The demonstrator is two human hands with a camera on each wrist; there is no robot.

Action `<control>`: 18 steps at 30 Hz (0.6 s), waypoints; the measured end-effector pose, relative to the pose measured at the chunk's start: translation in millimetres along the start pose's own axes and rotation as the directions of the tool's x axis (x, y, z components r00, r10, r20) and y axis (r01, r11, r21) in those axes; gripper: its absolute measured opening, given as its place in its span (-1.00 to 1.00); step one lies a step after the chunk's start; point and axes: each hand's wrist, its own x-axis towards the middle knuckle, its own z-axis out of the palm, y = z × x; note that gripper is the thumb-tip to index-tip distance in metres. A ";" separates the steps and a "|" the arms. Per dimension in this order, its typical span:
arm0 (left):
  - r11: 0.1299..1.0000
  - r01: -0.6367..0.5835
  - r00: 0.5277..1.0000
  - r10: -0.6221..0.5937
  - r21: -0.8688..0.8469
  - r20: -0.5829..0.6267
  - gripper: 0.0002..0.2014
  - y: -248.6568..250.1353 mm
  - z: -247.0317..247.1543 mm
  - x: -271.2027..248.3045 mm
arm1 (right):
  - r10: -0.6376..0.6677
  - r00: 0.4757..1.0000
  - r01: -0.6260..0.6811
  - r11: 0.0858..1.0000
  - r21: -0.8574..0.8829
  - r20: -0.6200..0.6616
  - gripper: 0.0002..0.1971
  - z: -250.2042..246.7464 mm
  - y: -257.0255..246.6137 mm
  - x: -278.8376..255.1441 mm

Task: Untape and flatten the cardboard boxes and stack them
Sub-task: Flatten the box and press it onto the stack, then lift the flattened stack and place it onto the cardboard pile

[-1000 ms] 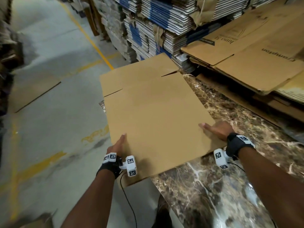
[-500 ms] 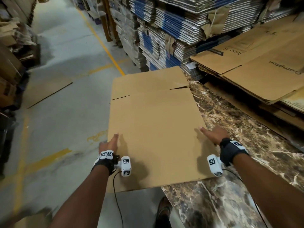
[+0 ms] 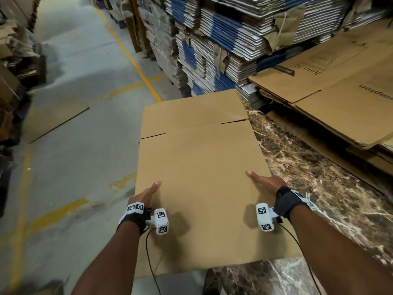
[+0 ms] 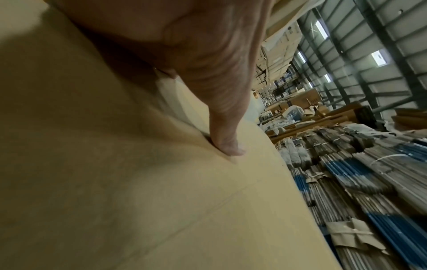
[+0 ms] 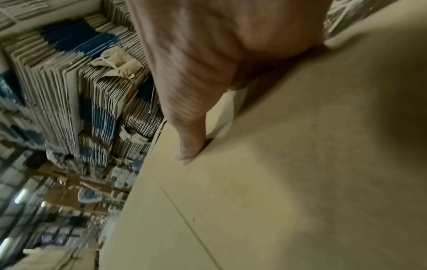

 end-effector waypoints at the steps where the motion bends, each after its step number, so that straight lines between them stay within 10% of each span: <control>1: 1.000 0.015 1.000 -0.015 0.023 -0.027 0.25 0.0 -1.7 1.1 | 0.002 1.000 -0.003 1.000 0.014 0.020 0.27 0.3 -0.4 -1.3; 9: 0.993 0.045 0.967 -0.017 0.107 -0.255 0.22 2.2 -13.0 -11.1 | -0.020 0.999 0.026 0.989 0.147 -0.037 0.46 1.2 4.2 -23.6; 18: 0.990 -0.093 0.919 0.128 0.110 -0.374 0.07 -9.9 -49.9 -84.3 | 0.028 0.983 0.038 0.936 0.351 -0.183 0.23 25.7 50.7 -86.3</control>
